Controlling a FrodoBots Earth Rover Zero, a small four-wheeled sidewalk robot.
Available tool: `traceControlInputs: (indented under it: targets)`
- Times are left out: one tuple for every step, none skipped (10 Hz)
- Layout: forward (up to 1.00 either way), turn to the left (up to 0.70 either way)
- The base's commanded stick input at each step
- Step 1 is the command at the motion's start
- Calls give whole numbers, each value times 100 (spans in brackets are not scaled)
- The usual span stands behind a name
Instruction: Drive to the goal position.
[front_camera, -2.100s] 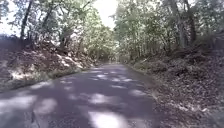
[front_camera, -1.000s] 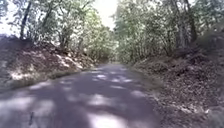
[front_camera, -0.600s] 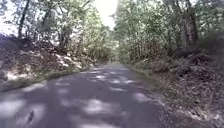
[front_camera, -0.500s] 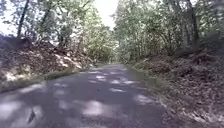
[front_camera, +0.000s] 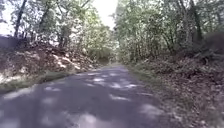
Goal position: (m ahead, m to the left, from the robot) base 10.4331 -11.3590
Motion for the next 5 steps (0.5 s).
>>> traceControlInputs:
  targets:
    - [70,0]
    - [70,0]
    - [70,0]
    - [70,0]
    - [70,0]
